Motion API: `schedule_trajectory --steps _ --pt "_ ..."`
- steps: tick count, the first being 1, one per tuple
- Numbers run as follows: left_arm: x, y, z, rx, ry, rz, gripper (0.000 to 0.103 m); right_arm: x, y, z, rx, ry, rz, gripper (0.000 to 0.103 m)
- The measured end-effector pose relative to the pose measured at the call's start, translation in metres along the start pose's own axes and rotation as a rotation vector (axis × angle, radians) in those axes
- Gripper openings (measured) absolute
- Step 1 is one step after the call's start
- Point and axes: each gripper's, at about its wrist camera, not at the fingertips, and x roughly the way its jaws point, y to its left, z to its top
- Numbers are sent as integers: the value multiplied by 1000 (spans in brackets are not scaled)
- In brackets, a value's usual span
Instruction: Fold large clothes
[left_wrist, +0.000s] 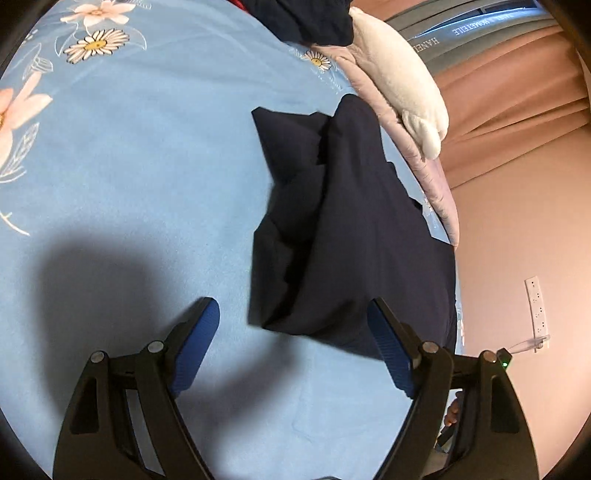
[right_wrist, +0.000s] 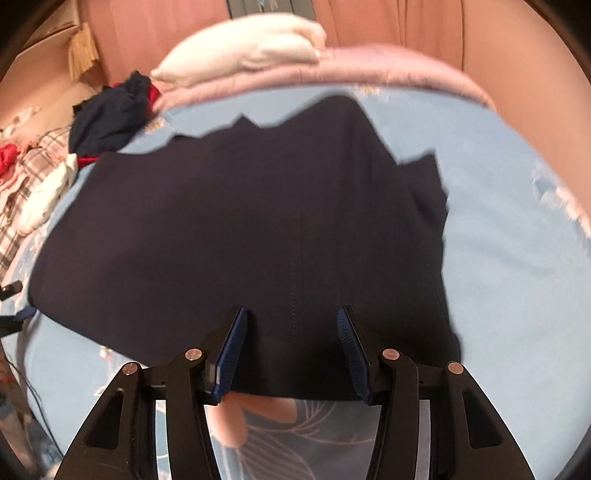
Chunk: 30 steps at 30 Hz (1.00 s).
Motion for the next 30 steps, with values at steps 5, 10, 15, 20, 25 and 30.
schedule_trajectory --steps 5,10,15,20,25,30 --pt "-5 2 11 1 17 -26 82 -14 11 7 22 11 -17 51" --pt "6 13 36 -51 47 -134 82 -31 37 13 -3 -37 67 51" --pt "37 7 70 -51 99 -172 83 -22 80 25 -80 -45 122 51" --pt "67 0 95 -47 150 -243 85 -5 112 38 -126 -34 184 51" --pt "96 -14 117 -13 180 -269 85 21 141 57 -161 -13 205 51" --pt "107 -35 119 70 184 -195 79 47 158 88 -163 -19 180 51"
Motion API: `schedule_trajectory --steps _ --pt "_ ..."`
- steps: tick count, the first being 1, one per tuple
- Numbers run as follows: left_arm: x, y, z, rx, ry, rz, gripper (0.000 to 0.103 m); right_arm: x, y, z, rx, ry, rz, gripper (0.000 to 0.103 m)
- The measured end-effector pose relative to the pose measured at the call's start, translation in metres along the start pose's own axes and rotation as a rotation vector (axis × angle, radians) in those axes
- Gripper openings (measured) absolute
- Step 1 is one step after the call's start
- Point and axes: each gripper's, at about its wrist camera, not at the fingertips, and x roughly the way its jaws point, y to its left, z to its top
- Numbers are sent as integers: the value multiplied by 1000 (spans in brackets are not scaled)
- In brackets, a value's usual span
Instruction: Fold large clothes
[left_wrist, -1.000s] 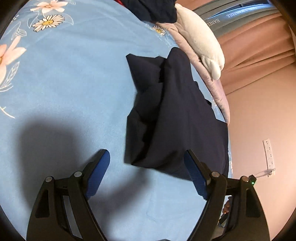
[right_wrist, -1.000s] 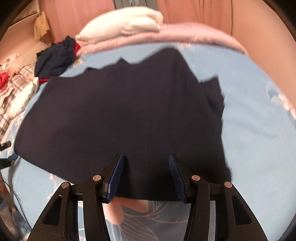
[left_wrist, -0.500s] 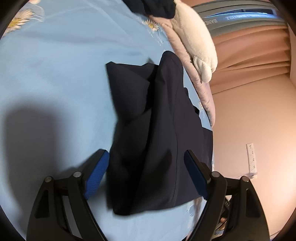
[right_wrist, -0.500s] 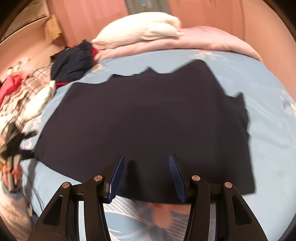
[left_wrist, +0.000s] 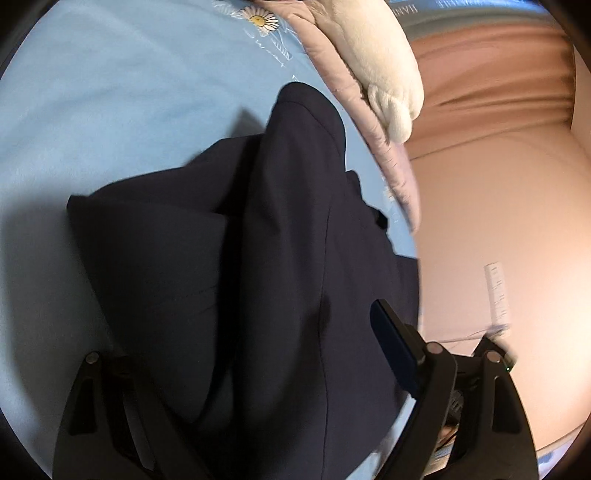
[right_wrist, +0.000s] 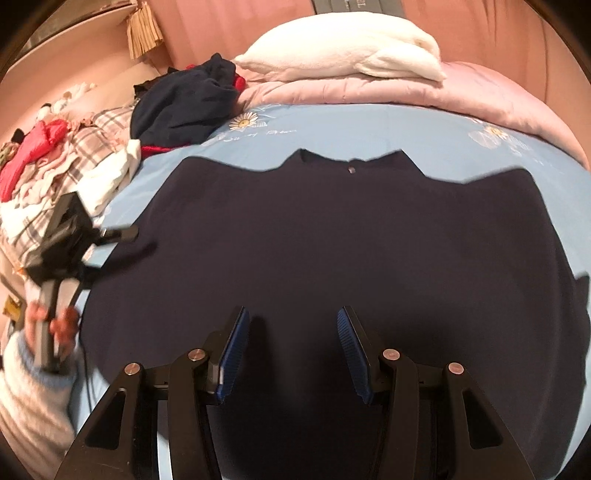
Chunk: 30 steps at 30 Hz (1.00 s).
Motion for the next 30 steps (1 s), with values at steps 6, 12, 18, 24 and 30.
schedule_trajectory --steps 6,12,18,24,30 --pt "-5 -4 -11 53 -28 89 33 45 -3 38 50 12 -64 37" --pt "-12 -25 -15 103 -55 104 19 75 -5 44 46 103 -114 33" --pt "-21 -52 -17 153 -76 130 17 18 3 27 46 50 -20 32" --pt "-26 -85 -22 220 -93 162 16 -29 24 -31 -54 63 5 32" --pt "-17 -123 -28 275 -98 237 16 -13 28 -67 -59 103 -18 32"
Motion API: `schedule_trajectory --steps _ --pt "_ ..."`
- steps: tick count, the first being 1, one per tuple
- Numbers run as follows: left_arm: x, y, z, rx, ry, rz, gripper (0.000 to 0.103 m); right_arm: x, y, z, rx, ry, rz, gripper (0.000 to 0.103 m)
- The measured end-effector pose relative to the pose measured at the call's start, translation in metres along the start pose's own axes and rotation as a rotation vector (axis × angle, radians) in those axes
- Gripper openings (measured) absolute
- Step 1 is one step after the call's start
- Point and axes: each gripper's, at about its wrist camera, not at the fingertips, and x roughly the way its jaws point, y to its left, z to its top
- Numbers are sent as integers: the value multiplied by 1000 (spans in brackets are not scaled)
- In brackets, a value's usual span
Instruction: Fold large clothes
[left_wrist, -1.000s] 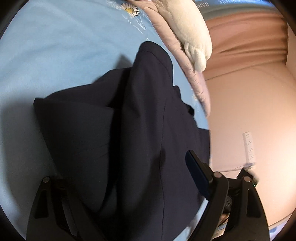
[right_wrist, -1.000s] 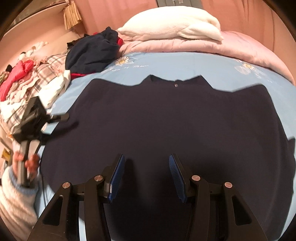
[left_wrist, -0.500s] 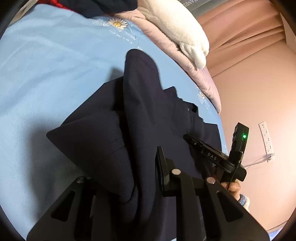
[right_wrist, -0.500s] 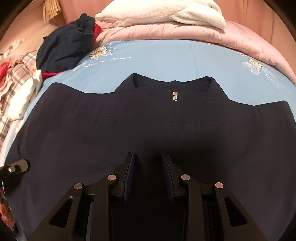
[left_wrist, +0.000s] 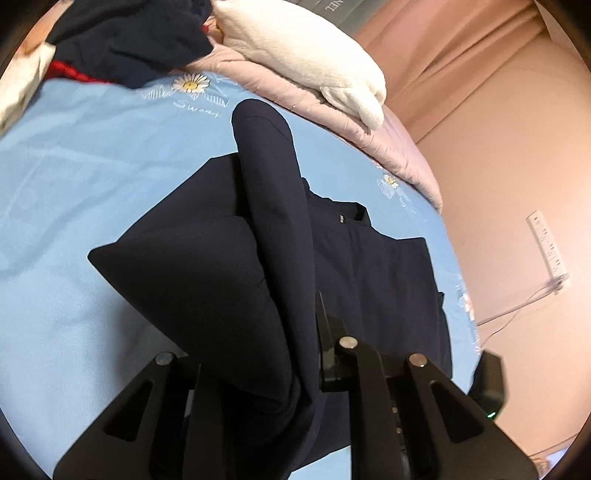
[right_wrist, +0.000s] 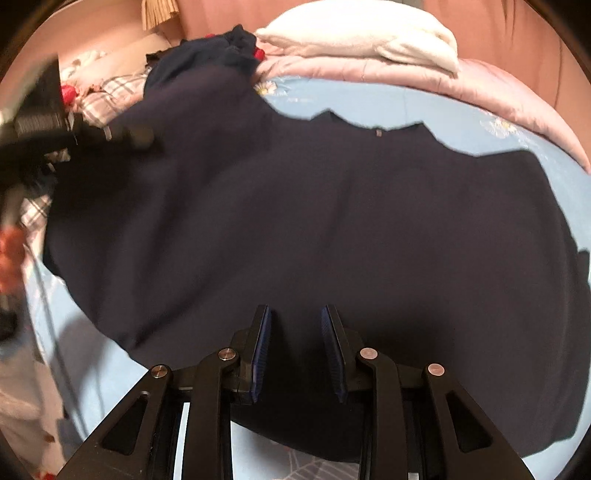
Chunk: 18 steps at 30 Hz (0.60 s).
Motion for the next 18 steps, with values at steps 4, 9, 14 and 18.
schedule_trajectory --steps 4,9,14,18 --pt "3 -29 -1 41 3 67 16 6 7 -7 -52 -37 -40 33" --pt "10 -72 1 95 7 124 19 -18 -24 -9 95 -60 168 33" --pt "31 -127 1 187 18 170 19 -58 -80 -19 270 -193 232 33" --pt "69 -164 -3 231 70 178 19 -68 -137 -29 469 -244 355 36"
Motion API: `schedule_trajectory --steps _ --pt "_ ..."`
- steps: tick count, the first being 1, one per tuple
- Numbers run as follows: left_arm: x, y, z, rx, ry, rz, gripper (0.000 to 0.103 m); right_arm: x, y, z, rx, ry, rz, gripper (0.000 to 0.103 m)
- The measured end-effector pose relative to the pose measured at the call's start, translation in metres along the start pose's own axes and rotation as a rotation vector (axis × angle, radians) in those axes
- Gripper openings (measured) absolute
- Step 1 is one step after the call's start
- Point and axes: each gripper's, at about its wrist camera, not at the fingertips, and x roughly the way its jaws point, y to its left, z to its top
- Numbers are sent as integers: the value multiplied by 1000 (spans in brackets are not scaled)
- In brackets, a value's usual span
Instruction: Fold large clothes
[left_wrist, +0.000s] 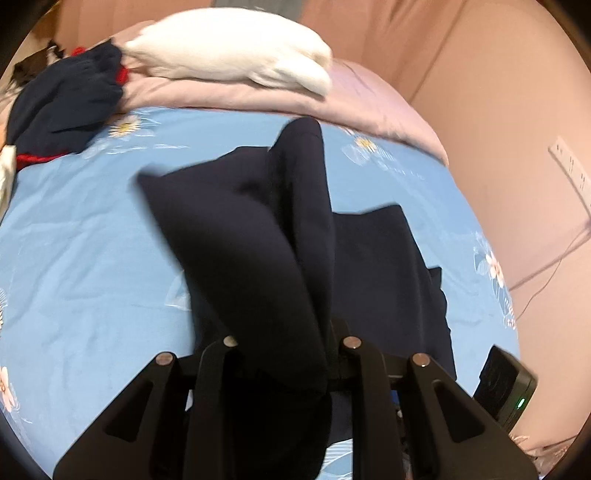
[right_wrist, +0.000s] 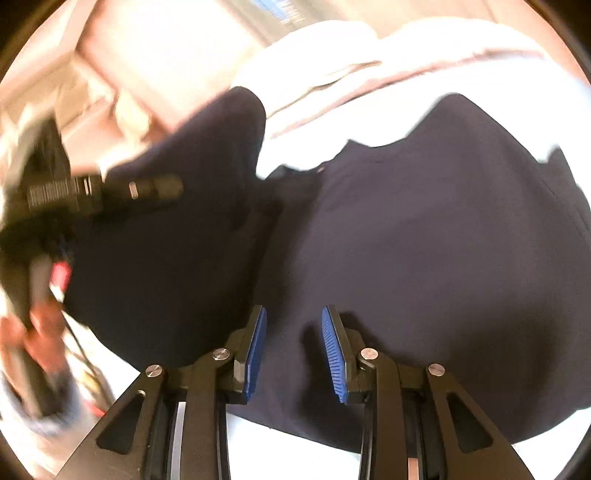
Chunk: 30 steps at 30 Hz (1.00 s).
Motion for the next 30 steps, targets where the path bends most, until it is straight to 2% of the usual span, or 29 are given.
schedule_trajectory --steps 4,5,6,8,10,12,15,16,17,18,21,23,26,30 --pt "44 -35 0 16 106 -29 21 -16 -45 9 188 -69 50 40" --pt "52 -41 -1 19 137 -47 26 -20 -59 9 246 -86 69 47" --pt "57 -46 -2 22 158 -75 29 -23 -71 9 296 -99 100 48" --pt "62 -52 -3 14 199 -158 49 -27 -88 9 365 -112 151 48" --pt "57 -55 1 -9 225 -266 53 -30 -99 8 405 -120 190 49" --pt "44 -57 5 -8 218 -333 53 -30 -102 8 424 -123 240 56" --pt "15 -49 9 -24 171 -439 55 -31 -98 7 438 -130 318 73" --pt "3 -41 11 -38 145 -459 55 -31 -96 7 438 -129 331 75" --pt "-3 -40 8 -42 123 -455 56 -32 -92 6 435 -126 342 79" --pt "-14 -28 7 -39 82 -417 56 -30 -86 8 428 -114 354 80" --pt "-27 0 -7 -24 20 -234 56 -12 -70 25 384 -80 359 81" --pt "-23 20 -23 -23 31 -125 56 -3 -59 33 350 -58 346 82" --pt "-7 37 -50 -14 88 -79 56 14 -50 43 331 -24 300 83" --pt "15 37 -83 28 165 -90 56 37 -33 51 265 28 217 83"
